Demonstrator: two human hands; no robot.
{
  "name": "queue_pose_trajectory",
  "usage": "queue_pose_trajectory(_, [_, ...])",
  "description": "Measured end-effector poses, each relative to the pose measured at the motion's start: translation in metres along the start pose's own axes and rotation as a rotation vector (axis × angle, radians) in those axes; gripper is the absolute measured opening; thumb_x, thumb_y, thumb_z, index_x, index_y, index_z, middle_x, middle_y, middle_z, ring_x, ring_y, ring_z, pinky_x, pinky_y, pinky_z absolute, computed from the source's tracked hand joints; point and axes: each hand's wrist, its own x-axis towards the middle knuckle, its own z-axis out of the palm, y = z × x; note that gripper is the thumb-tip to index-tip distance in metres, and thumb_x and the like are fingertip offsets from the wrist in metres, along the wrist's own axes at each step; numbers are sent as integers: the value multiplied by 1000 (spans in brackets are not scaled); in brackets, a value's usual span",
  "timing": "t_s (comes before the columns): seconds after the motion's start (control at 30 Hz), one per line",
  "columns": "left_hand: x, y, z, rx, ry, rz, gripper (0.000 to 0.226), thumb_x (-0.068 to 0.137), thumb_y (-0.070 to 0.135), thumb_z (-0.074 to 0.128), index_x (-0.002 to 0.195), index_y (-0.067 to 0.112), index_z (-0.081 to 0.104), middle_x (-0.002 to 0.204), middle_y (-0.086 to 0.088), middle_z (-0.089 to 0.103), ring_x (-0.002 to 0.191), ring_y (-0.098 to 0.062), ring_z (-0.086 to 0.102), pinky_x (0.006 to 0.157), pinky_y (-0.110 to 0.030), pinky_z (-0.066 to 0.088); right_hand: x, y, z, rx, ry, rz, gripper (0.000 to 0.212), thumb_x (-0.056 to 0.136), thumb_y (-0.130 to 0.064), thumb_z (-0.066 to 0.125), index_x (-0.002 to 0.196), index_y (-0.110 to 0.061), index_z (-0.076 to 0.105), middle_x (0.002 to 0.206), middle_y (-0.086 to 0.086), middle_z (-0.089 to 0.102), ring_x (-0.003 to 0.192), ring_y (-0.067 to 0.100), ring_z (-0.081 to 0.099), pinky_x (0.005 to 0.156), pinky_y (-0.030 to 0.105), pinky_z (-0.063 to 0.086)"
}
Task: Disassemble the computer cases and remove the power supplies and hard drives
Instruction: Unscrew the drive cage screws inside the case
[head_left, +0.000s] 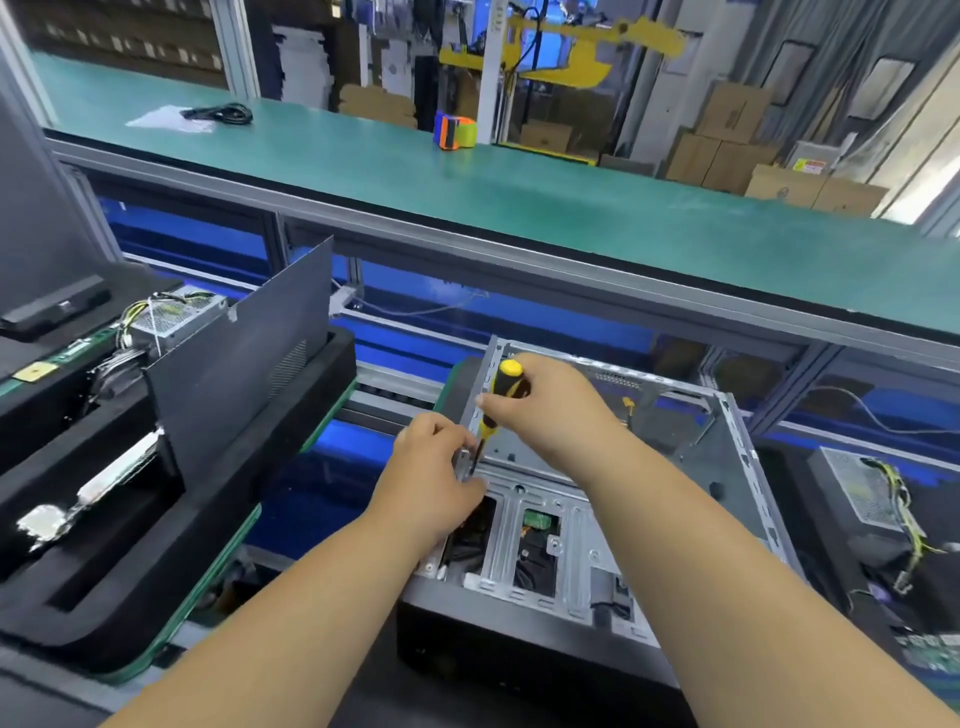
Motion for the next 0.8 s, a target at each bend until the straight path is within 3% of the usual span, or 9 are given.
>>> queue_pose_trajectory(0.1, [11, 3, -1, 35, 8, 53, 22, 78, 34, 74, 92, 36, 57, 102, 25, 39, 106, -8, 43, 77, -23, 40, 3, 3, 2, 0, 33, -49, 23, 85, -35, 74, 88, -19, 57, 82, 0, 62, 76, 19, 58, 62, 32, 44])
queue_pose_trajectory(0.23, [21, 5, -8, -20, -21, 136, 16, 78, 36, 71, 91, 34, 63, 108, 16, 52, 106, -8, 51, 89, -32, 47, 1, 5, 4, 14, 110, -157, 45, 85, -31, 75, 114, -35, 41, 96, -5, 60, 84, 21, 59, 71, 39, 52])
queue_pose_trajectory(0.4, [15, 13, -20, -374, -12, 136, 22, 74, 42, 67, 96, 45, 67, 99, 16, 66, 96, 0, 59, 81, -10, 42, -2, 5, 15, -35, 143, -250, 37, 90, -18, 65, 118, -34, 47, 104, -3, 64, 89, 23, 58, 75, 42, 53])
queue_pose_trajectory(0.57, [17, 10, -30, -562, -63, 132, 16, 91, 18, 68, 103, 27, 72, 100, -2, 72, 98, -20, 65, 89, -32, 51, 1, 10, 20, 56, 166, -243, 35, 89, -20, 67, 116, -37, 50, 100, -9, 62, 86, 19, 55, 72, 33, 45])
queue_pose_trajectory(0.7, [20, 11, -29, -626, -92, 108, 19, 94, 11, 64, 108, 18, 74, 104, -3, 74, 104, -19, 67, 94, -31, 51, 0, 11, 21, 78, 197, -232, 38, 88, -13, 66, 115, -36, 53, 97, -8, 62, 87, 17, 56, 75, 33, 48])
queue_pose_trajectory(0.8, [20, 12, -25, -615, -48, 93, 16, 92, 13, 67, 104, 20, 75, 98, -7, 74, 100, -26, 67, 92, -36, 53, -1, 10, 16, 85, 173, -224, 32, 87, -17, 69, 110, -35, 56, 94, -10, 61, 86, 13, 56, 76, 31, 49])
